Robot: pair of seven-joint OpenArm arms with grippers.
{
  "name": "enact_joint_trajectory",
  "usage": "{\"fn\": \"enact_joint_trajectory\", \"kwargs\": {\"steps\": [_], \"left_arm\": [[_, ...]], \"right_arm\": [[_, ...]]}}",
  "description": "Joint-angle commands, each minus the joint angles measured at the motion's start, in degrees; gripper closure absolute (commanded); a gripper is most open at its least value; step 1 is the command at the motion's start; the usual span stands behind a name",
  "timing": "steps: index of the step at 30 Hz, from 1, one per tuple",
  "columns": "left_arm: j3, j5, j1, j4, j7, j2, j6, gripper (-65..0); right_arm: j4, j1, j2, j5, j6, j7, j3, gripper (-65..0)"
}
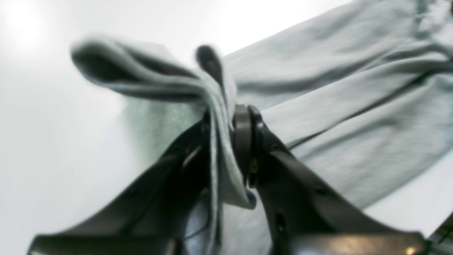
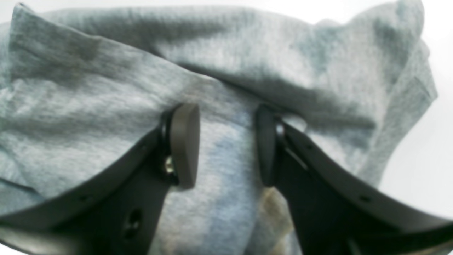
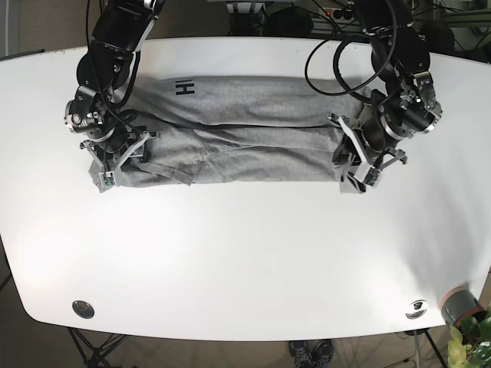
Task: Fold the T-shirt properly
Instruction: 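Drag the shirt end with the left gripper toward the right gripper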
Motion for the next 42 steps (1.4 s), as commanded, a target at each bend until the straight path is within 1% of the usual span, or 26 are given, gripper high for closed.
{"fn": "enact_joint_trajectory", "kwargs": {"steps": [1, 6, 9, 13, 19, 26, 31, 35, 41, 42], "left_arm": [[1.8, -1.3, -1.2, 1.2, -1.3, 0.6, -0.1, 0.0], [7.5, -1.4, -2.9, 1.0, -1.4, 1.9, 0.5, 0.0], [9.7, -1.2, -3.8, 0.8, -1.4, 3.3, 1.0, 0.0], [12.4, -1.2, -4.2, 0.7, -1.4, 5.2, 5.4, 0.0], [18.0, -1.2, -5.4, 0.1, -1.4, 5.4, 9.1, 0.0], [19.2, -1.2, -5.5, -2.4, -1.4, 5.3, 9.7, 0.0], [20.3, -1.2, -5.1, -2.4, -1.4, 5.1, 9.7, -3.3], [23.5, -1.3, -5.1, -2.4, -1.4, 3.5, 9.7, -4.2], [26.8, -1.2, -5.1, -2.5, -1.3, 3.0, 9.8, -4.4], [27.7, -1.1, -5.1, -2.5, -1.3, 3.0, 9.8, -5.4]], "right_arm": [[0.9, -0.1, 0.5, 0.5, -0.14, 1.1, 0.0, -24.6], [-1.2, -0.4, 0.5, 0.5, -0.14, 1.3, 0.1, -24.6], [-2.5, -0.4, 0.5, 0.5, -0.05, 1.3, 0.2, -24.6], [-2.9, -0.4, 0.5, 0.5, 0.04, 1.3, 0.2, -24.6], [-2.6, -0.9, 0.5, 0.5, 0.04, 1.4, 0.2, -24.6], [-2.6, -0.9, 0.5, 0.5, 0.04, 1.4, 0.2, -24.6], [-2.7, -0.9, 0.5, 0.5, 0.04, 1.4, 0.2, -24.6], [-2.7, -0.8, 0.5, 0.5, 0.13, 1.4, 0.2, -24.6], [-2.7, -0.7, 0.5, 0.5, 0.13, 1.4, 0.1, -24.6], [-2.7, -0.7, 0.5, 0.5, 0.13, 1.4, 0.1, -24.6]]}}
